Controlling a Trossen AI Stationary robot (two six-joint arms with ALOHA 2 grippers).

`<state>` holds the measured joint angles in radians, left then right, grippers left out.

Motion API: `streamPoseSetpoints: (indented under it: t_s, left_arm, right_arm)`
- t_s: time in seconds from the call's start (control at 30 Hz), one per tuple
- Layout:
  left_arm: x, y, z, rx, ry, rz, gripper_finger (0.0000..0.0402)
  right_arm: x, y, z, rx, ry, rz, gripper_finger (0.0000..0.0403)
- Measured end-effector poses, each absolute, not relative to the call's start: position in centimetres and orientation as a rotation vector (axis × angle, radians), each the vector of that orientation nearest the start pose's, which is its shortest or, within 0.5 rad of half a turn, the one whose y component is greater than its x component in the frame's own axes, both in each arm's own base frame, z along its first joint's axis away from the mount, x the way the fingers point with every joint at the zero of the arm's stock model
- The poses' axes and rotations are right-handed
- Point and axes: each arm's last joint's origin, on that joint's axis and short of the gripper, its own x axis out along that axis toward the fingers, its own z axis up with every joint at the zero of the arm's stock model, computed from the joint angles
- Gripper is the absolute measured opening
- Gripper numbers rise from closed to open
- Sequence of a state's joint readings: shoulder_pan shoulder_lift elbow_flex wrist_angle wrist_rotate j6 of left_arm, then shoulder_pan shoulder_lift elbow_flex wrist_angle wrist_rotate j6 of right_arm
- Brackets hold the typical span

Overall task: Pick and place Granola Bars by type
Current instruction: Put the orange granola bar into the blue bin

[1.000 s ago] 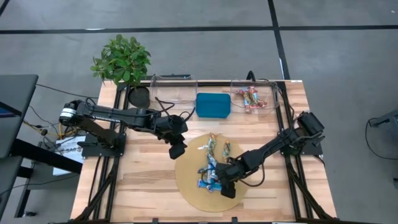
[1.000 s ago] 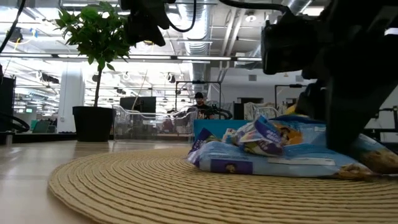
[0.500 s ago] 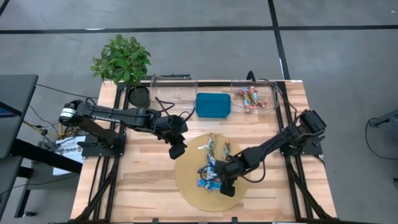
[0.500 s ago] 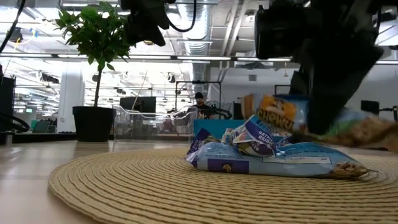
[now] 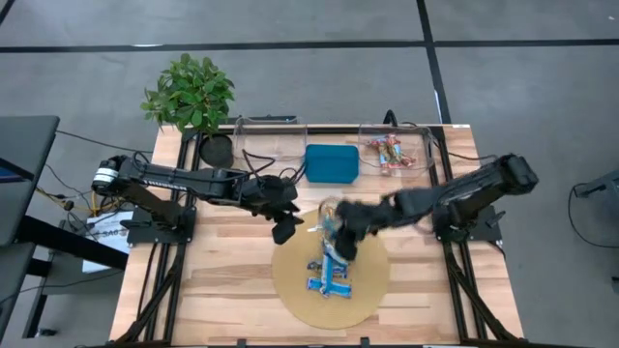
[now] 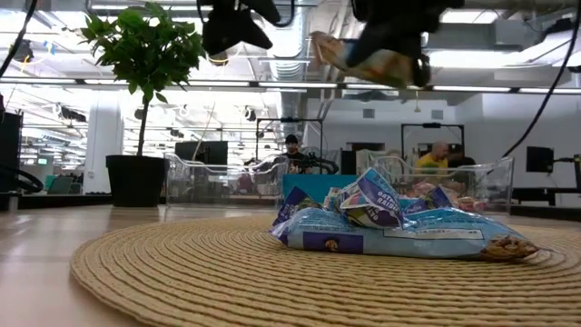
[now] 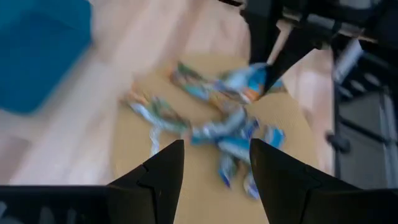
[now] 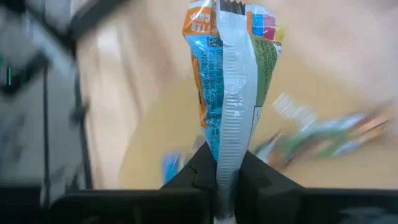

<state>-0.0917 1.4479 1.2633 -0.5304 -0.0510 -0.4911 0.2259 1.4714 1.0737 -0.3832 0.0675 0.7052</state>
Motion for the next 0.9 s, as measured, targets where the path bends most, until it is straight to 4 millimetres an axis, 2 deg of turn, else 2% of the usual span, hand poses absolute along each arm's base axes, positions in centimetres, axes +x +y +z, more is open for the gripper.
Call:
streamPoseSetpoints:
  t_s: [0.13,0.23,0.33,0.5,0.7,0.9]
  left_arm:
    - [31.5,-2.1,32.1,-0.369,0.599,0.291,0.0176]
    - [31.6,-1.6,32.4,-0.314,0.533,0.422,0.0176]
    - [31.6,-1.0,32.5,-0.262,0.495,0.522,0.0176]
    - [31.5,0.3,32.5,-0.252,0.486,0.596,0.0176]
    - [31.3,1.8,32.3,-0.276,0.501,0.653,0.0176]
    - [30.9,2.7,31.9,-0.324,0.539,0.704,0.0176]
  right_arm:
    - [29.5,2.6,28.3,0.561,0.647,-0.287,0.0012]
    - [28.8,-0.5,29.3,0.535,0.574,-0.433,0.002]
    - [28.4,-3.5,29.5,0.503,0.543,-0.558,0.0027]
    - [28.0,-7.5,28.8,0.481,0.553,-0.679,0.0026]
    - [27.9,-10.7,27.7,0.463,0.609,-0.703,0.0031]
    - [28.1,-12.2,26.4,0.444,0.676,-0.668,0.0086]
